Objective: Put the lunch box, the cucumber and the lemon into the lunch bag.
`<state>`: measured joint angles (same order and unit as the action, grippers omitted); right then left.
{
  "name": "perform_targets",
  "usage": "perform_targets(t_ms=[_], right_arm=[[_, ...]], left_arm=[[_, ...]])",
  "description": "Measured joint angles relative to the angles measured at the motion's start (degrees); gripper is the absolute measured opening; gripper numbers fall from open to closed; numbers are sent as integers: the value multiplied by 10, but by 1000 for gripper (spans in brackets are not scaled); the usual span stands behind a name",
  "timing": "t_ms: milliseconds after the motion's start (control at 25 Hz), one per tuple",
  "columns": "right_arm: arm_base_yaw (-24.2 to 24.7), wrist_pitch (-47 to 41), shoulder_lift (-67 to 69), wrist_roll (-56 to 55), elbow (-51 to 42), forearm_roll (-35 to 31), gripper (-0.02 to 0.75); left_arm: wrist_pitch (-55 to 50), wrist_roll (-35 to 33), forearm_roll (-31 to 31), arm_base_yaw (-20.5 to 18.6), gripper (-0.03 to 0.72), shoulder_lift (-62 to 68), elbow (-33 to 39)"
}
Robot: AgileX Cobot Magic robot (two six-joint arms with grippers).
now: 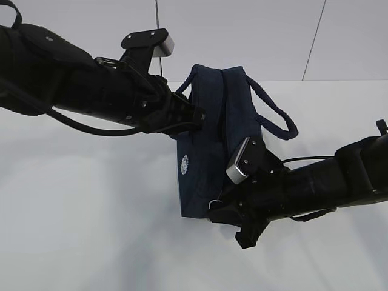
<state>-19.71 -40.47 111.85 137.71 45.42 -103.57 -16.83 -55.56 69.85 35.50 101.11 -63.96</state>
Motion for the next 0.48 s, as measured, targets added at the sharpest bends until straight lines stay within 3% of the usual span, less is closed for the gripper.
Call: perform_targets(t_ms=[360,480], right_arm=[[0,0,0,-1,0,0,58],[0,0,0,-1,0,0,6]], left_arm=[[-1,0,0,0,15,0,0],[-4,0,0,0,15,0,0]])
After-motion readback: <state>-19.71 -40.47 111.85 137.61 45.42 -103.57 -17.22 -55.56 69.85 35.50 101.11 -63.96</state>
